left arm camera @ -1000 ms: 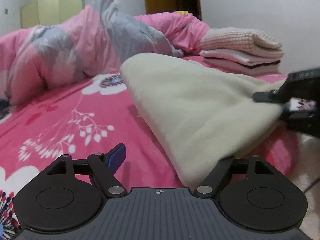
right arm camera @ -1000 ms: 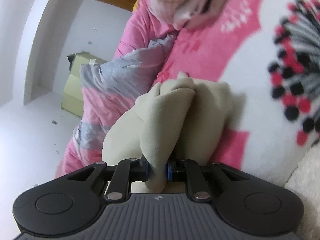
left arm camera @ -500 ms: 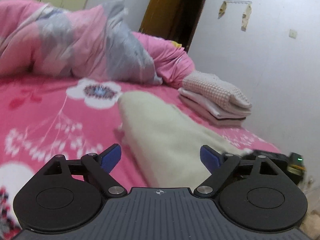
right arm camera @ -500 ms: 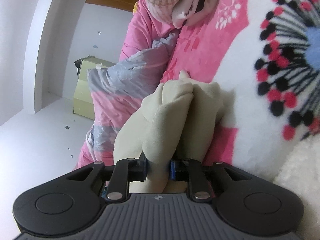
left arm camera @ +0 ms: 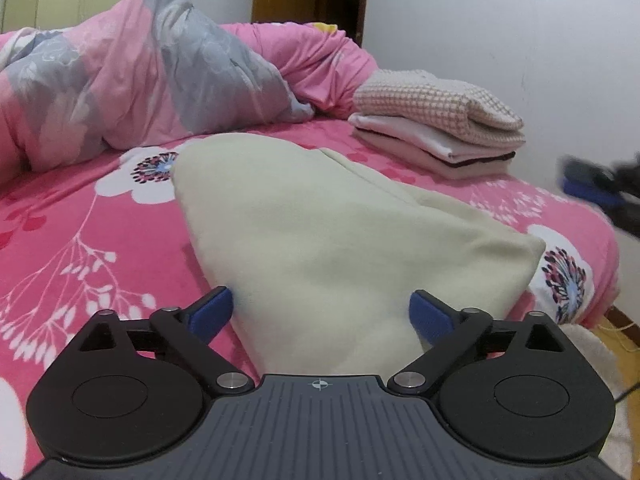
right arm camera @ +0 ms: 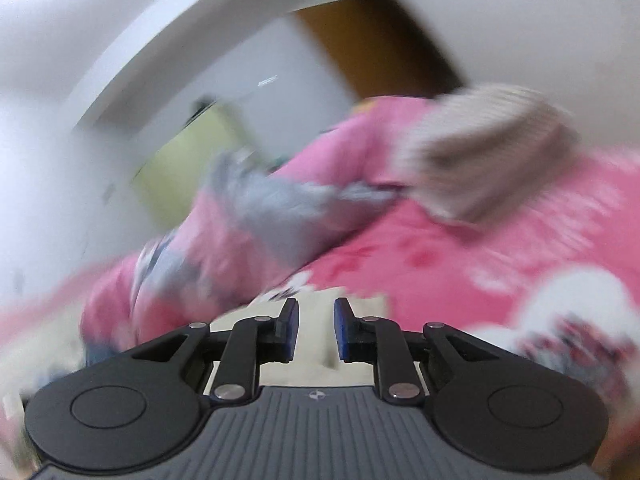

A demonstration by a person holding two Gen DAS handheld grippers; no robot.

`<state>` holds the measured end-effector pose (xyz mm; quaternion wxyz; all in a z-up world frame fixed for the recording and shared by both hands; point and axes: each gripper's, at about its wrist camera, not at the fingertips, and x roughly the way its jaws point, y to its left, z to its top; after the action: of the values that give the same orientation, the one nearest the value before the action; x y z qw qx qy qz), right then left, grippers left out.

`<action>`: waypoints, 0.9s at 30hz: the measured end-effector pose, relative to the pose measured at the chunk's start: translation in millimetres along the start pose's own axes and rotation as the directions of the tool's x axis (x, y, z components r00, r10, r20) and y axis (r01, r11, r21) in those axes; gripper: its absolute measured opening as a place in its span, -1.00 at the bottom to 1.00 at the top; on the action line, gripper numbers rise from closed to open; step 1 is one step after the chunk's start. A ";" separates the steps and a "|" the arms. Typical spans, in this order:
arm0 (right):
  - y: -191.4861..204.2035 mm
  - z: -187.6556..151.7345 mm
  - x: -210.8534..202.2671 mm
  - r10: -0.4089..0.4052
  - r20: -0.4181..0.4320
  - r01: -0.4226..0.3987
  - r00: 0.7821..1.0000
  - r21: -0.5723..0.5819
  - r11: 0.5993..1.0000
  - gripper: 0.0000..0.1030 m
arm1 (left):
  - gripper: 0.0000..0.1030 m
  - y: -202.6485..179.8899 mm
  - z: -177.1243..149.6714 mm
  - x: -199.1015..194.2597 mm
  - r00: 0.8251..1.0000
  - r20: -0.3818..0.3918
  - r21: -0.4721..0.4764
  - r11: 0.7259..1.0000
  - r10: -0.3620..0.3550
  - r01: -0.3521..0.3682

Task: Fold clothes

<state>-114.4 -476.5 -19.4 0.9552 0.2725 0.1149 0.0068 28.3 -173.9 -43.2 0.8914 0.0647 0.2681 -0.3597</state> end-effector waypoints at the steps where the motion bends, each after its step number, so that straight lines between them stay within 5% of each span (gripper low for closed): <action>1: 9.9 -2.4 15.0 0.007 -0.037 -0.009 0.999 -0.062 0.998 -0.62 | 0.92 0.3 0.3 0.8 1.000 -0.004 0.000 1.000 -0.007 0.007; 2: 19.9 -4.7 30.1 0.011 -0.075 -0.020 0.997 -0.124 0.992 -0.64 | 0.93 1.0 -0.3 1.3 1.000 -0.005 -0.001 1.000 -0.015 0.015; 5: 19.4 -33.6 73.0 -0.165 -0.225 0.093 0.960 -0.300 0.949 -0.72 | 0.93 6.5 -4.0 1.8 0.999 0.000 -0.034 0.999 -0.042 0.042; 9: 33.0 -17.0 71.7 -0.213 -0.224 0.124 0.951 -0.355 0.926 -0.77 | 0.90 24.5 -14.3 0.3 0.994 0.017 -0.149 0.983 -0.109 0.110; 13: 92.8 14.8 70.5 -0.046 -0.167 -0.037 0.985 -0.463 0.886 -0.77 | 0.81 43.5 -28.0 3.8 0.983 0.035 -0.300 0.937 -0.178 0.180; 18: 150.8 10.4 135.6 0.088 -0.262 -0.232 0.961 -0.590 0.773 -0.78 | 0.66 52.7 -41.2 6.4 0.970 0.083 -0.365 0.899 -0.228 0.242; 22: 131.1 -24.9 194.6 -0.080 -0.374 -0.199 0.924 -0.650 0.734 -0.97 | 0.60 54.1 -45.0 5.8 0.965 0.107 -0.366 0.893 -0.240 0.262; 24: 105.6 -30.4 205.1 -0.123 -0.378 -0.150 0.918 -0.616 0.773 -0.97 | 0.56 54.8 -46.8 5.4 0.962 0.119 -0.366 0.890 -0.245 0.272; 27: 111.0 -19.9 206.3 -0.228 -0.362 -0.077 0.904 -0.661 0.746 -1.00 | 0.56 55.8 -49.7 5.0 0.958 0.137 -0.365 0.885 -0.254 0.287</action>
<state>87.5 -356.1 -22.3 0.9405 -0.0962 0.3191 0.0660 47.6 -120.7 -92.3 0.8385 -0.1633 0.3010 -0.4238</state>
